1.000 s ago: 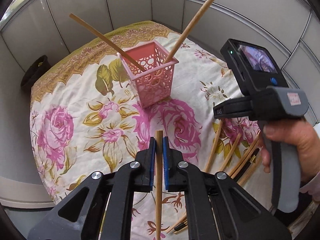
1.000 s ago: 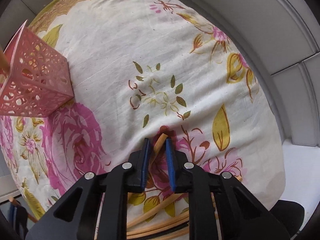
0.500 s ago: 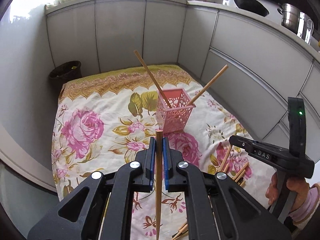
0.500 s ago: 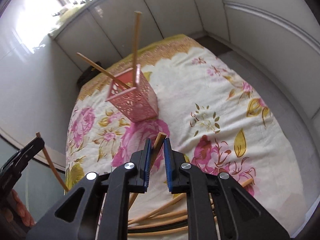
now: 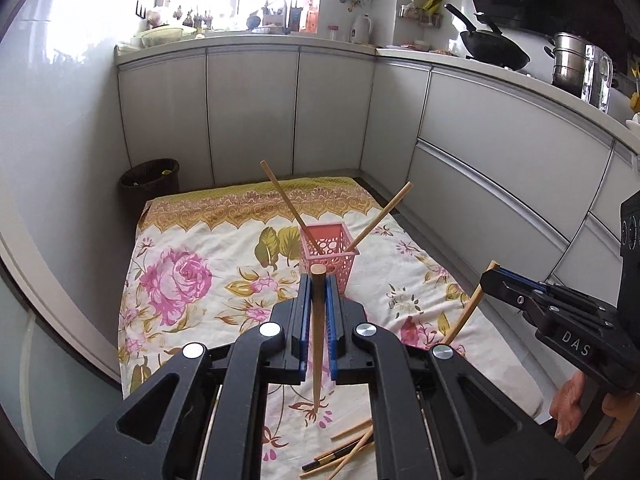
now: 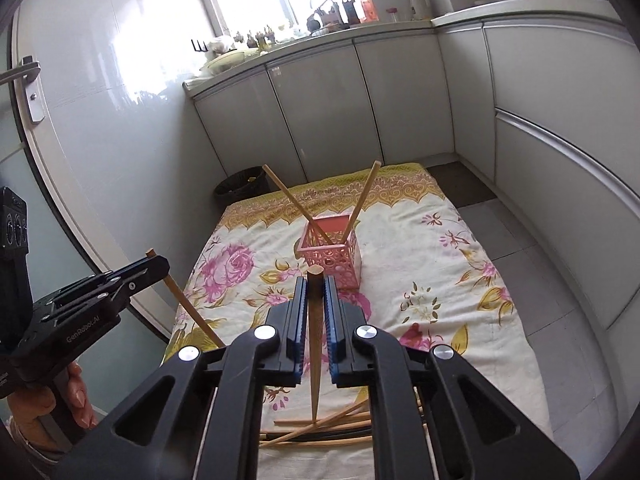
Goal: Organize utensils
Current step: 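Insert the left chopstick into the pink holder and open, while the right carries its chopstick over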
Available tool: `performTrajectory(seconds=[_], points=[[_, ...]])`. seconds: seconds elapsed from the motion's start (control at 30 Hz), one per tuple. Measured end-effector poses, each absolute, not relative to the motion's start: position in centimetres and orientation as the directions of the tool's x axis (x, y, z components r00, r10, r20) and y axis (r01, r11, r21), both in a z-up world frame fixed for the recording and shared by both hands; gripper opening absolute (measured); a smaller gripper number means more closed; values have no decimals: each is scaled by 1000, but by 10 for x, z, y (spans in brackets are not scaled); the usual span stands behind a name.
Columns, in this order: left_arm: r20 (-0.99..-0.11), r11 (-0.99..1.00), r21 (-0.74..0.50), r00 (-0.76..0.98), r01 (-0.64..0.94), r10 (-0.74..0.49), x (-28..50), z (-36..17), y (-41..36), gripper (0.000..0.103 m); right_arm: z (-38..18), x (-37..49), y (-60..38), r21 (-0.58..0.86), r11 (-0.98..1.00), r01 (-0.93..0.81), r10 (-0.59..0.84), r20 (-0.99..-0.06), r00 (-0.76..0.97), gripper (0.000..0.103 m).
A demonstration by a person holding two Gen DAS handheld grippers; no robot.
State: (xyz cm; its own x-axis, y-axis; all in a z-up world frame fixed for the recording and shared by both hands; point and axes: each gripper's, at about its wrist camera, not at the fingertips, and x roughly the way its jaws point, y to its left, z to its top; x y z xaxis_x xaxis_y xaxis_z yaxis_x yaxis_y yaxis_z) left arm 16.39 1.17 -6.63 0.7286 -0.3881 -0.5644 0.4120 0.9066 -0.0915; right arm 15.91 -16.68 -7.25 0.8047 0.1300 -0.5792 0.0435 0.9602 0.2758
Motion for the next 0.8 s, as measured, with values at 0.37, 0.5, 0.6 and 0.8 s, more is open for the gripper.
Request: performTrajectory(seconds=[0.37, 0.5, 0.6, 0.8], points=[[-505, 908, -71, 770, 413, -390, 169, -23, -12, 6, -28, 155, -206, 309, 949, 60, 114, -516, 849, 9], [-462, 912, -68, 798, 405, -388, 183, 0, -24, 6, -12, 156, -218, 321, 945, 61, 109, -487, 867, 9], [-413, 917, -64, 826, 394, -384, 199, 21, -34, 6, -1, 159, -227, 323, 944, 65, 99, -465, 880, 9], [-366, 930, -82, 858, 357, -362, 244, 35, -52, 6, 9, 169, -239, 331, 941, 63, 94, -437, 894, 9]])
